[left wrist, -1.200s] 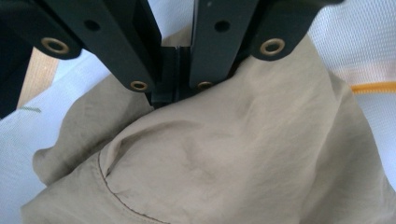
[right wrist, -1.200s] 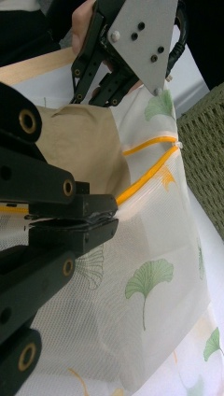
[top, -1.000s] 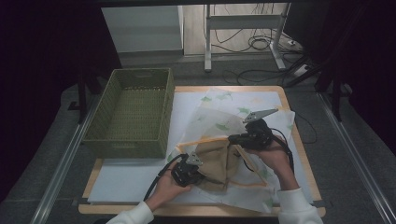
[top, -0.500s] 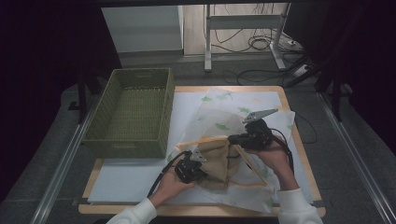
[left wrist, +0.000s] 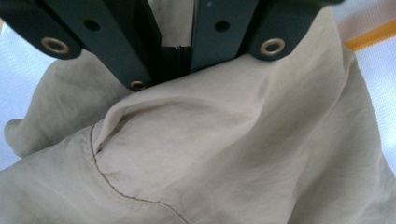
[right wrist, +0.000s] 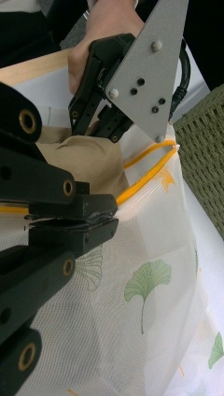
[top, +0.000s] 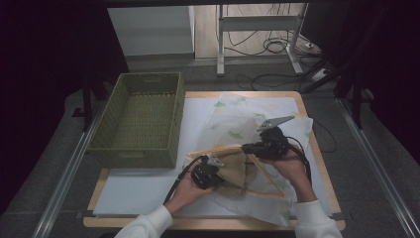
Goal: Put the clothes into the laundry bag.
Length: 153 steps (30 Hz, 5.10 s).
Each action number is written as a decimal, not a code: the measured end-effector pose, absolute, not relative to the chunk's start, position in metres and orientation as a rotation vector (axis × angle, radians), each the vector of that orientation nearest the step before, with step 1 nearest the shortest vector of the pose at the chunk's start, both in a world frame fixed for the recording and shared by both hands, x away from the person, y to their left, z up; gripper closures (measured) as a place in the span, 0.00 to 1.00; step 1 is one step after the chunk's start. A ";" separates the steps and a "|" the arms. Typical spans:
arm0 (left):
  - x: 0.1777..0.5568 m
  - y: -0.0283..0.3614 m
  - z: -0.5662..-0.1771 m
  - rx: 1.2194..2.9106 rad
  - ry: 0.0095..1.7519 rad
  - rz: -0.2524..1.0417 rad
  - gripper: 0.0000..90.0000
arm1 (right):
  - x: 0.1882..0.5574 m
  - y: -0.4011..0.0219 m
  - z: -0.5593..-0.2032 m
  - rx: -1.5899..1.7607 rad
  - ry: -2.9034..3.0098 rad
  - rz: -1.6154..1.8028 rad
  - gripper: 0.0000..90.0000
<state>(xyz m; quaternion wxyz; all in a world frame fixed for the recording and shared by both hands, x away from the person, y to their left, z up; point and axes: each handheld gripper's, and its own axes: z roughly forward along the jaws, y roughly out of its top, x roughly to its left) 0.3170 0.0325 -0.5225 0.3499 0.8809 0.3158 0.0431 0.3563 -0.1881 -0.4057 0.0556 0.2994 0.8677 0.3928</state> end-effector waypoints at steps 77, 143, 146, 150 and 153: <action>0.295 0.038 -0.527 2.273 0.800 0.114 1.00 | 0.359 -0.194 -0.408 0.925 2.639 1.203 0.95; 0.341 -0.013 -0.528 2.201 0.854 0.261 1.00 | 0.359 -0.200 -0.406 0.931 2.630 1.219 0.95; 0.337 -0.009 -0.528 2.207 0.841 0.251 1.00 | 0.360 -0.200 -0.407 0.935 2.635 1.211 0.95; 0.332 -0.003 -0.527 2.202 0.828 0.236 1.00 | 0.360 -0.198 -0.408 0.934 2.640 1.204 0.95; 0.326 0.003 -0.525 2.194 0.823 0.209 1.00 | 0.359 -0.198 -0.408 0.929 2.643 1.205 0.95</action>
